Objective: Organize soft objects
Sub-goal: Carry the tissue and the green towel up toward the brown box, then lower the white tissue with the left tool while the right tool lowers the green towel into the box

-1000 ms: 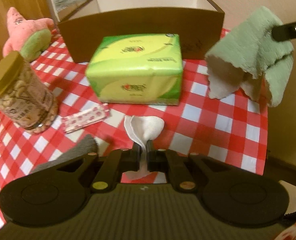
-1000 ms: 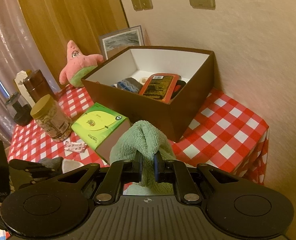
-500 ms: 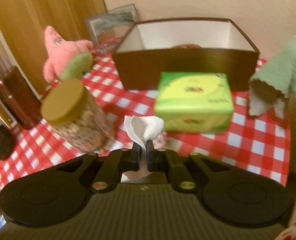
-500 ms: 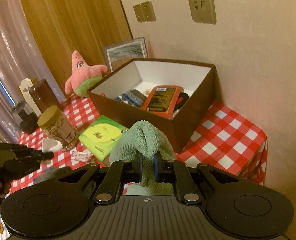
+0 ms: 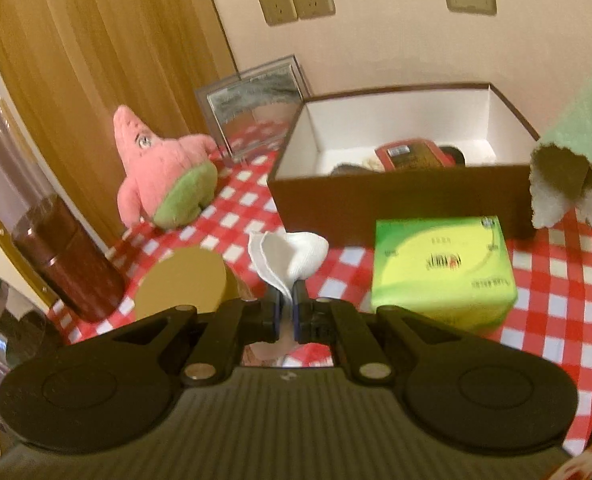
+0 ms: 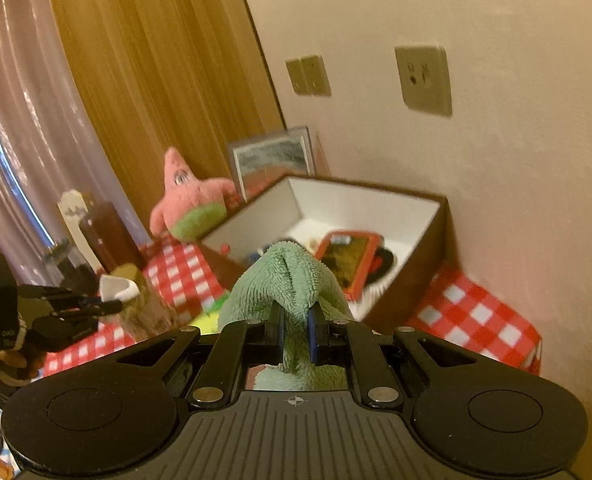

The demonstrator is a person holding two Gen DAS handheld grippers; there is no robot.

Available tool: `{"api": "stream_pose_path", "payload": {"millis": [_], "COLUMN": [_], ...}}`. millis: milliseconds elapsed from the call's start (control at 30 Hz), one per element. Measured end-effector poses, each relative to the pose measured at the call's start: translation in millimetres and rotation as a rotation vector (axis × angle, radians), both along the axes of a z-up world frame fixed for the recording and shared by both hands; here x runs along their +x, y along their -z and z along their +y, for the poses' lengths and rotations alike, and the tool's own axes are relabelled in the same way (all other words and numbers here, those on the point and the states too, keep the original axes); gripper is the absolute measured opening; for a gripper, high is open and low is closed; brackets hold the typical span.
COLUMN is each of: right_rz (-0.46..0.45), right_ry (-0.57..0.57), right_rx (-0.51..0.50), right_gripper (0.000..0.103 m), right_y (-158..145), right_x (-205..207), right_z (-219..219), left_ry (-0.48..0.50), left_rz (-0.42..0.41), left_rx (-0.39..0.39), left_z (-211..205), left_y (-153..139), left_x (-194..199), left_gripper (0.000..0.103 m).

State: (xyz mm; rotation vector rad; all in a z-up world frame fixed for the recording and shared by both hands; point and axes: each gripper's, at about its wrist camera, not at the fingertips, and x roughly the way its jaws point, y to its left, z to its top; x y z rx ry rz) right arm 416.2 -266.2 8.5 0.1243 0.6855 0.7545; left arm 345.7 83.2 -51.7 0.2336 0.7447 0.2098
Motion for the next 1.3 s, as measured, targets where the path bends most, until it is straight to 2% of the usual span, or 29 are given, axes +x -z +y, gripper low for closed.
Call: {"api": "stream_pose_path", "payload": {"millis": [267, 533, 800, 1300], "right_rz": [-0.064, -0.092, -0.062, 0.054], "right_ry": [0.012, 0.024, 0.041, 0.103], "right_rx": [0.061, 0.064, 0.045, -0.014], "right_gripper": [0.011, 0.011, 0.011, 0.011], "right_y": [-25, -29, -14, 35], "right_x": [32, 70, 100, 152], "right_z": [9, 28, 48, 73], "left_ry": [0.031, 0.069, 0.101, 0.172], "left_rz": [-0.062, -0.085, -0.066, 0.012], "left_rx": [0.019, 0.009, -0.014, -0.026], "left_z": [3, -2, -3, -9], "left_y": [-22, -33, -30, 3], "left_x": [33, 80, 125, 201], "left_gripper": [0.005, 0.005, 0.006, 0.006]}}
